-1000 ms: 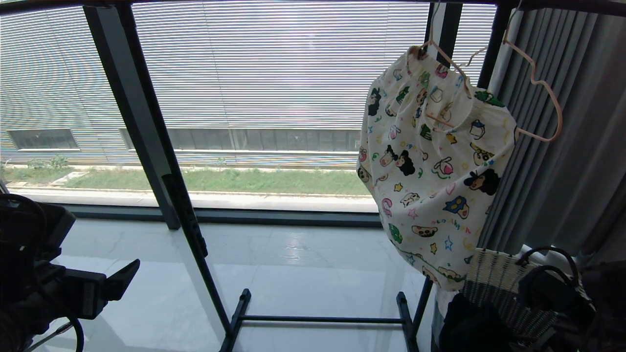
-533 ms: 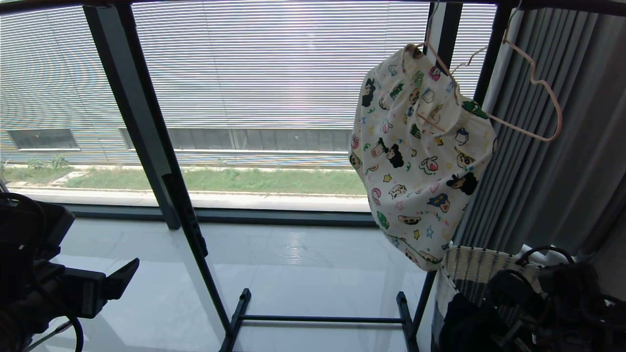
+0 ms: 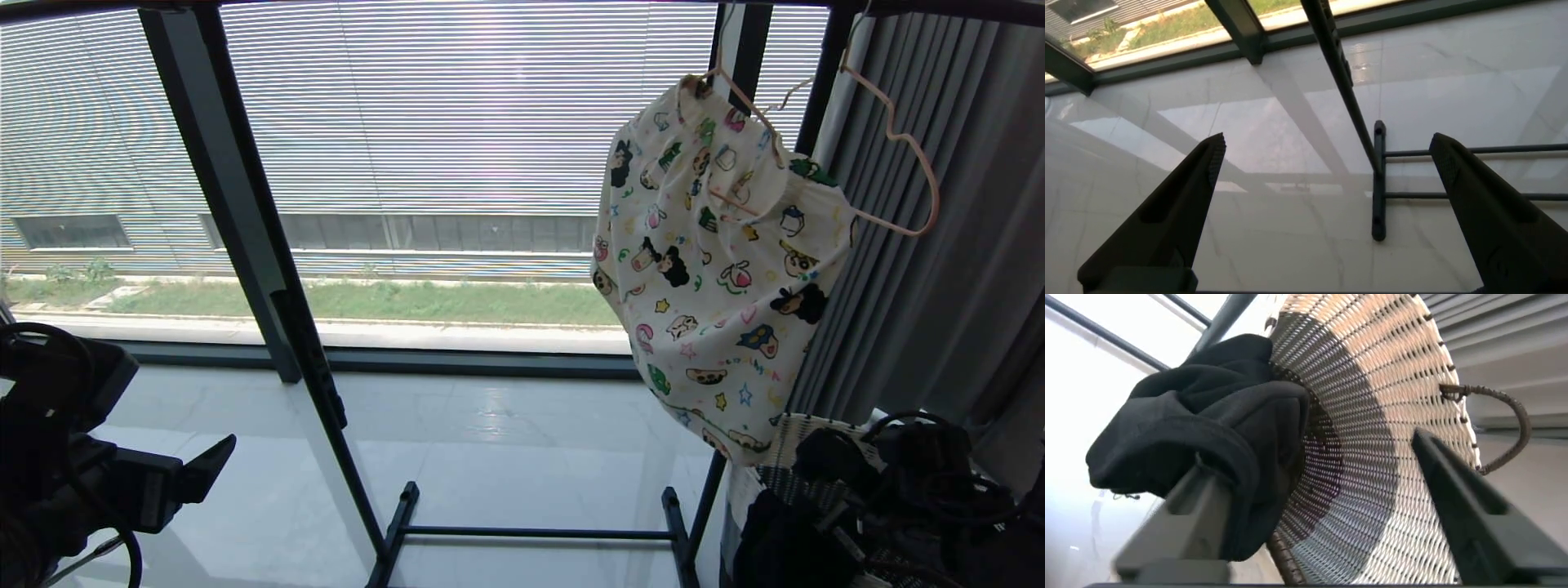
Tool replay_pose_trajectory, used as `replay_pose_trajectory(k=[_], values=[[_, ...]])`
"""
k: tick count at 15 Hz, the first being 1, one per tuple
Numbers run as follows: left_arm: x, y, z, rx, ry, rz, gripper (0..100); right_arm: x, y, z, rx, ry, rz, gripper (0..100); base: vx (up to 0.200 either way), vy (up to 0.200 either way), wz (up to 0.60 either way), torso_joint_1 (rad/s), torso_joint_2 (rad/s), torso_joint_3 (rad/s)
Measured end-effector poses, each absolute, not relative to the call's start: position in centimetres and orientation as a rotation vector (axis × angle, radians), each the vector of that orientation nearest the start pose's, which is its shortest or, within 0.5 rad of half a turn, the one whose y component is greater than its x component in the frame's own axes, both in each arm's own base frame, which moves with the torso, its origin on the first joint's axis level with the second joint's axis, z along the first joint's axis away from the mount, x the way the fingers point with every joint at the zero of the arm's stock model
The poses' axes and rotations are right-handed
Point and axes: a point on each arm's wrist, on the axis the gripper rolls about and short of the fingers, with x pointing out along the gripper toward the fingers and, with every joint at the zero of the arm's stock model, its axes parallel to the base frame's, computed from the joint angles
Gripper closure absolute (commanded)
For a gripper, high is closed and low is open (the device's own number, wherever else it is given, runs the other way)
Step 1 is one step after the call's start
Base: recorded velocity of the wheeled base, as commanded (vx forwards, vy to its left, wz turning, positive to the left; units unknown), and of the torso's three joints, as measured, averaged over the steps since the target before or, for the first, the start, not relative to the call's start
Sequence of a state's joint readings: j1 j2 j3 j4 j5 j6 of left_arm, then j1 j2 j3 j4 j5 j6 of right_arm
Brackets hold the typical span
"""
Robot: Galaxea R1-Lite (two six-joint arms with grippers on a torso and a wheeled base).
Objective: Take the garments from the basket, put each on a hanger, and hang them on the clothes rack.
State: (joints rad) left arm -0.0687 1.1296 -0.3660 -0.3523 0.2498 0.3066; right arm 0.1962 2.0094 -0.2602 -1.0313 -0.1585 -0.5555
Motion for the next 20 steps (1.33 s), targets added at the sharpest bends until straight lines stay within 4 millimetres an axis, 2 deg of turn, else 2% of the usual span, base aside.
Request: replay_pose_trajectory(k=[3, 6, 8, 11, 14, 17, 20], values=[[14.3, -0.4, 16.3, 0.380, 0.438, 0.112, 0, 24.5, 4.7, 2.0, -0.661, 0.659, 0.236, 100, 0.000, 0.000, 0.00, 0.000, 0.00, 0.000], [14.4, -0.4, 16.2, 0.403, 0.444, 0.105, 0, 24.5, 5.4, 3.8, -0.655, 0.573, 0.239, 100, 0.000, 0.000, 0.00, 0.000, 0.00, 0.000], [14.4, -0.6, 16.2, 0.406, 0.446, 0.096, 0, 24.4, 5.8, 6.1, -0.650, 0.499, 0.237, 100, -0.100, 0.000, 0.00, 0.001, 0.00, -0.001], [14.5, -0.7, 16.2, 0.407, 0.444, 0.087, 0, 23.4, 6.3, 9.1, -0.661, 0.520, 0.274, 100, -0.200, 0.000, 0.00, 0.007, 0.00, 0.002], [14.5, -0.7, 16.2, 0.406, 0.443, 0.084, 0, 23.0, 7.7, 14.4, -0.677, 0.507, 0.333, 100, -0.200, 0.000, 0.00, 0.001, 0.00, 0.001], [14.4, -0.7, 16.2, 0.404, 0.442, 0.084, 0, 22.4, 9.0, 19.3, -0.668, 0.383, 0.364, 100, -0.200, 0.000, 0.00, -0.001, 0.01, 0.004], [14.4, -0.8, 16.3, 0.394, 0.432, 0.068, 0, 21.7, 9.9, 21.3, -0.657, 0.356, 0.411, 100, -0.133, 0.000, 0.00, 0.002, 0.00, 0.003]])
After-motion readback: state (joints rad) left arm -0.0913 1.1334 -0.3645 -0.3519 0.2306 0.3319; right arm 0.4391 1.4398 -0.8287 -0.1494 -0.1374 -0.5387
